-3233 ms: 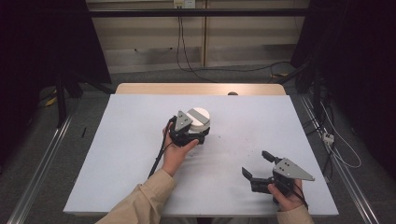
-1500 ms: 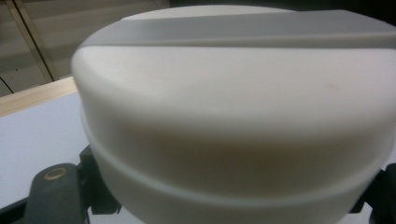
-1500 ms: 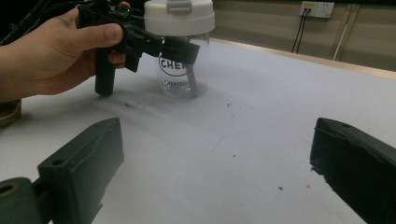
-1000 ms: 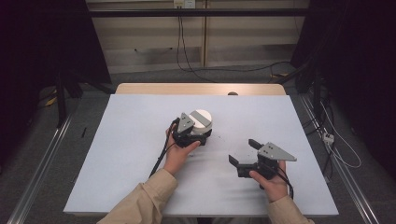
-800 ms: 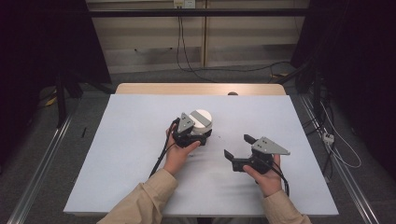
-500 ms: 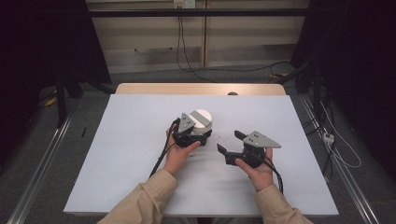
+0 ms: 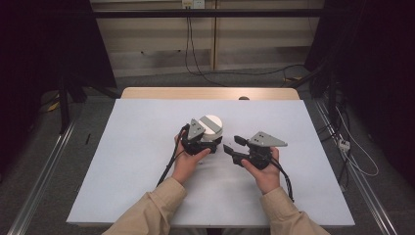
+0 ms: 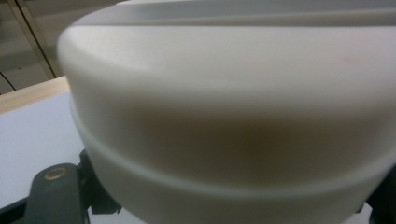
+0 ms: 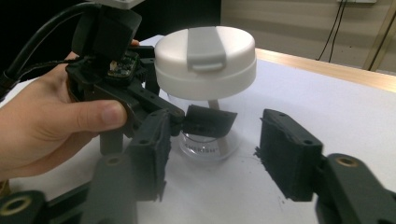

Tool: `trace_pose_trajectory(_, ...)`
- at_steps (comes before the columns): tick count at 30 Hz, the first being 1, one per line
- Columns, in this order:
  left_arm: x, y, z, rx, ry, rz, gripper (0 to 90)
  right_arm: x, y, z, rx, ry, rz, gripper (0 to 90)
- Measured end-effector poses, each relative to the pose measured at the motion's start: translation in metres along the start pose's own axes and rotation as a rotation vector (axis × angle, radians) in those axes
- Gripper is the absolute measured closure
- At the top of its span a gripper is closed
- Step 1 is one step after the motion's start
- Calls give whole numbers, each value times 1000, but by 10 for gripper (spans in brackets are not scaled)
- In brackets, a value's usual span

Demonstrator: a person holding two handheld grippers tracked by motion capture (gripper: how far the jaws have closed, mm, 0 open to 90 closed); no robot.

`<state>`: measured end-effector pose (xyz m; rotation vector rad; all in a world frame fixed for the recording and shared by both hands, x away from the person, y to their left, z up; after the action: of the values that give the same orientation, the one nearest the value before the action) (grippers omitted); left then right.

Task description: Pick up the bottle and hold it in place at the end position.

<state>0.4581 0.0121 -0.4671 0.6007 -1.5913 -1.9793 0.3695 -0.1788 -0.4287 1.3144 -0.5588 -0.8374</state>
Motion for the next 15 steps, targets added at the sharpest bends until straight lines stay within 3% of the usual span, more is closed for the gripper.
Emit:
trace_pose_trajectory(6, 0, 0, 0, 0, -2, 3, 184, 0, 4, -8, -14, 14, -12, 657)
trace_pose_trajectory(7, 0, 0, 0, 0, -2, 3, 185, 0, 5, -10, -15, 12, -21, 739)
trace_pose_trajectory(9, 0, 0, -1, 1, -2, 3, 184, -1, 6, -11, -8, 21, -25, 818)
trace_pose_trajectory(15, 1, 0, -1, -2, -2, 3, 185, -4, 9, -17, -17, 39, -8, 889)
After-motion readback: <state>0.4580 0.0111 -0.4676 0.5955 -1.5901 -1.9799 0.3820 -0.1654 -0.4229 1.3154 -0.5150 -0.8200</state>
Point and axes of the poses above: each handheld gripper's, and its own axes: z roughly backward along the jaws, y roughly out of its top, x roughly to its right, the point moved 2 cm from there along -z, roughly forward along the jaws, and after that the axes turned 8 degrees about x, right-handed, at the moved point
